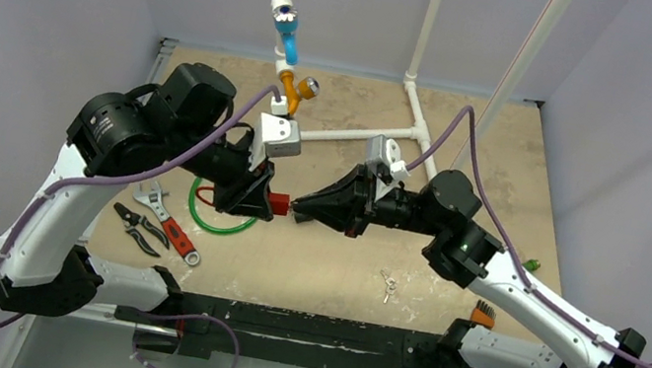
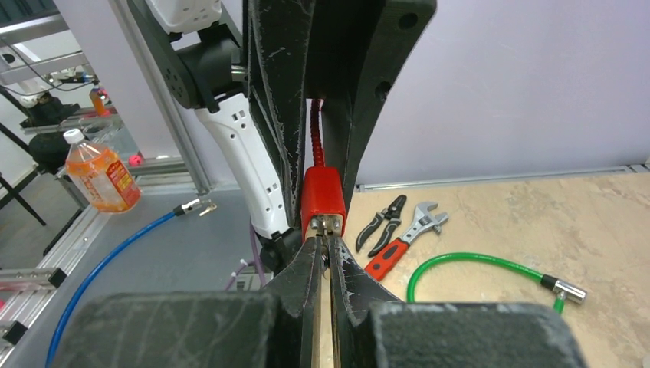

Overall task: Unlock with the key
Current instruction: Unlock the lock.

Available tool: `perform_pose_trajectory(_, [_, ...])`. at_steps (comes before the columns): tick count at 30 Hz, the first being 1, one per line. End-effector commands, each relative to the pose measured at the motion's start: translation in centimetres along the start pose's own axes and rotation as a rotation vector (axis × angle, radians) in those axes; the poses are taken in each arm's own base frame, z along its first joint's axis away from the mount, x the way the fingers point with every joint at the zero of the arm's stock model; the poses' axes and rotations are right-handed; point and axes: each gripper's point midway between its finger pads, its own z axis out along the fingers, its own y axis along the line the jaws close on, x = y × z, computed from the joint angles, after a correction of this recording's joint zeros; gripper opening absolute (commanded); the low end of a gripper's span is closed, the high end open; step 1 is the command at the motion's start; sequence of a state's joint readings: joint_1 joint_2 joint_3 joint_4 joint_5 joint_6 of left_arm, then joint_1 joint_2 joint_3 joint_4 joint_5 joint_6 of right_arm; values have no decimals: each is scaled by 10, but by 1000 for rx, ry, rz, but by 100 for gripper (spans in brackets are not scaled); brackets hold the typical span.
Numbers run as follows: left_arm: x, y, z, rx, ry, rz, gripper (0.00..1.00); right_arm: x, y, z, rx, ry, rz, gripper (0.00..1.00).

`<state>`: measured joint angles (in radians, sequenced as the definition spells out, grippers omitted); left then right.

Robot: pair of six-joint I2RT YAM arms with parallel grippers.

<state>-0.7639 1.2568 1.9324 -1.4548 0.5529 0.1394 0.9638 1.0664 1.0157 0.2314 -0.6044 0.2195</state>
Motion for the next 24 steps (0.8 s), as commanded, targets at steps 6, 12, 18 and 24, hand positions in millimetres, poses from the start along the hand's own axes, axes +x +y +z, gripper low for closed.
perform_pose_trajectory(6, [-77,-39,16,334,-259,114,0,26,18,7,6,134,-114,0])
perform_pose_trajectory(12, [-71,-44,16,373,-240,107,0,28,21,-5,25,147,-212,0])
perform_pose_trajectory(18, [-71,-48,12,382,-245,130,0,32,21,-13,38,171,-226,0])
perform_pose_trajectory(24, [-72,-41,10,319,-253,204,0,29,27,-9,16,155,-168,0])
